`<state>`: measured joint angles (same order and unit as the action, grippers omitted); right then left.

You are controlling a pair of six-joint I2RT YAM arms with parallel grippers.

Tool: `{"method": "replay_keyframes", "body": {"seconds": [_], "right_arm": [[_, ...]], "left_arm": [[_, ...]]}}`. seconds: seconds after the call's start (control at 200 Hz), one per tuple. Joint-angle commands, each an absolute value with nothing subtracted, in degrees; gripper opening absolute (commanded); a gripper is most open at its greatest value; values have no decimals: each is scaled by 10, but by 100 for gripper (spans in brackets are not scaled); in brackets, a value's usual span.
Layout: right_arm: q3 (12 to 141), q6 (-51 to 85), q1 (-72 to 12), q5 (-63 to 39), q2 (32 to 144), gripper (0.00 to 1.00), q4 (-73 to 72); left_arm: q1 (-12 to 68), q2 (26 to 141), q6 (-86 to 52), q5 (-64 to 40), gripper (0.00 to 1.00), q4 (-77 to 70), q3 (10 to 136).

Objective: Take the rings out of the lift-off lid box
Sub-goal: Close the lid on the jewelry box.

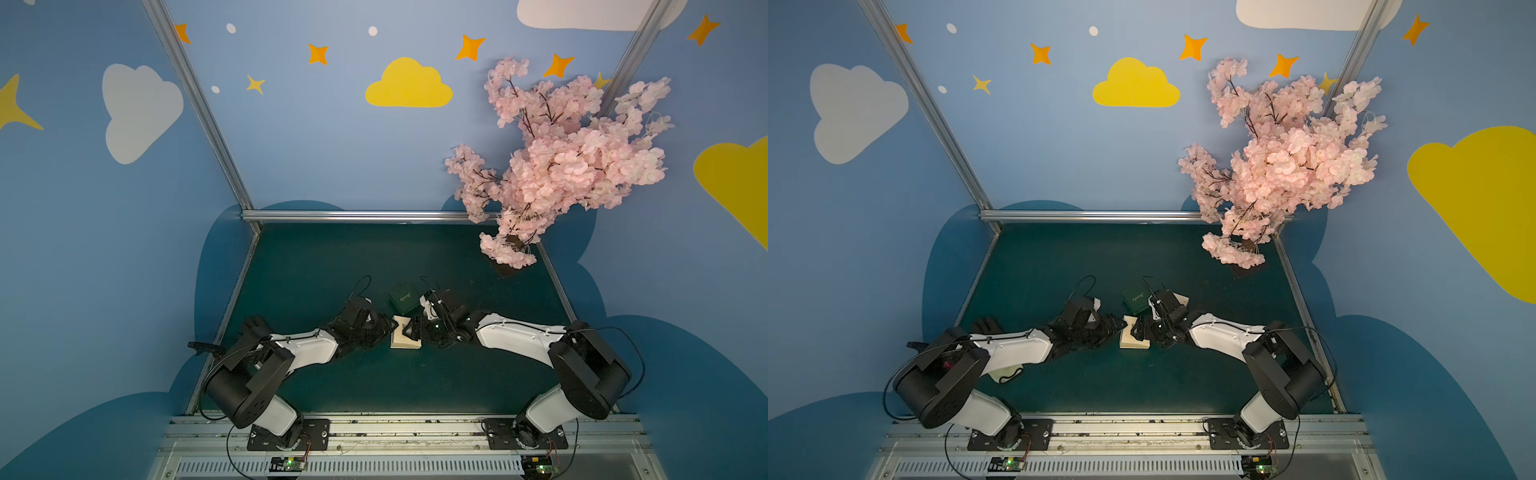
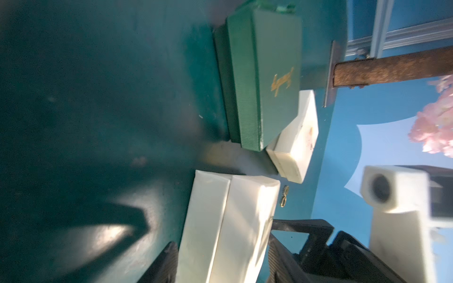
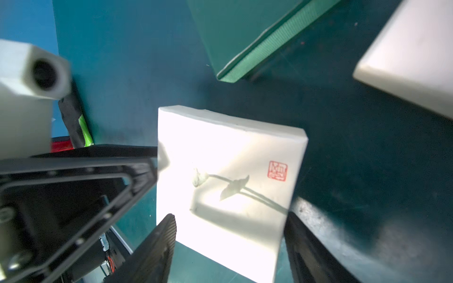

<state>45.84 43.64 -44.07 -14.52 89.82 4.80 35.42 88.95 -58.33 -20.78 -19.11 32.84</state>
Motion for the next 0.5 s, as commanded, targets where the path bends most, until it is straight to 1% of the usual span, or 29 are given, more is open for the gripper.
{"method": "replay_keyframes", "body": {"seconds": [0.0, 0.33, 0.496], "right_arm": [[473, 432, -441, -154, 902, 70, 37], [468, 433, -441, -164, 901, 69, 23], [473, 432, -442, -170, 905, 67, 20]], "left_arm": [[355, 913, -577, -230, 59, -198, 338], [355, 921, -576, -231, 55, -206, 342], [355, 928, -577, -236, 55, -210, 342]]}}
